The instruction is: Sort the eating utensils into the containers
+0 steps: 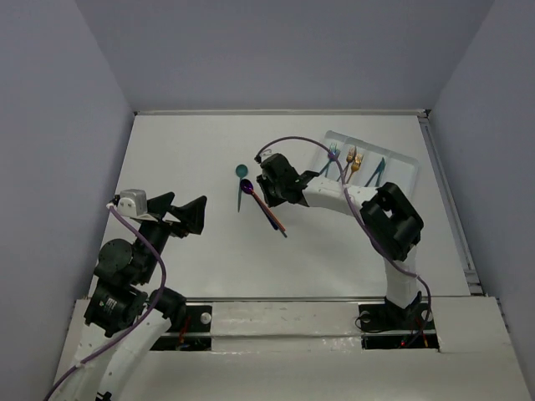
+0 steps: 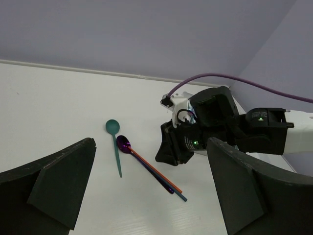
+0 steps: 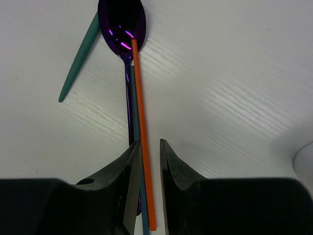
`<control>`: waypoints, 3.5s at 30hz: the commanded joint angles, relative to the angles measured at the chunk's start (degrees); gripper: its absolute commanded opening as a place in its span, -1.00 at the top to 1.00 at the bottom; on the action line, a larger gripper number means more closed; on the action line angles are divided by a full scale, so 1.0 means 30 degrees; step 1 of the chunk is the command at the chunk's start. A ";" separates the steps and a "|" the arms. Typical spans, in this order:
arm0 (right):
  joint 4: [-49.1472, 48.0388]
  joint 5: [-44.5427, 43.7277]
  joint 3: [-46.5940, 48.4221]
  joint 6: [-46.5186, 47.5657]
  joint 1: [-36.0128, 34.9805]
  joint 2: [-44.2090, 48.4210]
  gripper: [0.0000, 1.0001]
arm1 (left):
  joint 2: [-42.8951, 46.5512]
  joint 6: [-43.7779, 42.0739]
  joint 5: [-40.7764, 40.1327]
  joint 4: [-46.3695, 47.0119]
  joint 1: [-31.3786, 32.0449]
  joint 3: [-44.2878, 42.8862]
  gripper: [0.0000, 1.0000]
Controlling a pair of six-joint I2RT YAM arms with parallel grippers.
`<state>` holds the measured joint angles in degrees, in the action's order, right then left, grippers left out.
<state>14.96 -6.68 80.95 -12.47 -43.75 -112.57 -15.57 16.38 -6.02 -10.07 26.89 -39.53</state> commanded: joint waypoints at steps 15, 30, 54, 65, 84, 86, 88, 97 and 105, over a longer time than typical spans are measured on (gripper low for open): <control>0.1692 -0.0176 0.1464 0.0172 -0.1033 -0.1147 0.41 | -0.0141 -0.0187 0.0308 0.0865 -0.0088 -0.0476 -0.98; 0.3011 -0.0059 0.1143 -0.0589 -0.2527 -0.1118 0.28 | -0.0053 -0.0216 0.0308 0.0923 -0.0088 -0.0476 -0.98; 0.3333 -0.0938 0.1611 -0.0882 -0.2527 -0.1703 0.15 | -0.0053 -0.0187 0.0367 0.0923 -0.0088 -0.0476 -0.98; 0.1491 -0.1905 0.0296 -0.1878 -0.0099 0.1838 0.19 | -0.0024 -0.0187 0.0337 0.0865 -0.0088 -0.0476 -0.98; 0.4036 -0.7057 0.4128 -0.2641 0.6203 0.0027 0.58 | 0.0738 -0.0216 0.0015 0.0747 0.0643 -0.0535 -0.98; 0.4240 -0.7324 0.4917 -0.2494 0.6406 -0.0471 0.58 | 0.0738 -0.0187 -0.0014 0.0689 0.0847 -0.0535 -0.98; 0.4591 -0.7324 0.5534 -0.2436 0.6408 -0.1349 0.58 | 0.0825 -0.0187 -0.0073 0.0660 0.1023 -0.0535 -0.98; 0.5792 -0.8671 0.7673 -0.2434 0.6408 -0.4015 0.31 | 0.0914 -0.0246 -0.0307 0.0630 0.1873 -0.0593 -0.98; 0.5998 -0.9022 0.8261 -0.2757 0.6408 -0.5335 0.30 | 0.0855 -0.0304 -0.0454 0.0601 0.2285 -0.0622 -0.98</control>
<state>31.83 -31.03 102.72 -19.94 -24.53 -127.44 -13.26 16.32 -6.87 -10.13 33.26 -39.53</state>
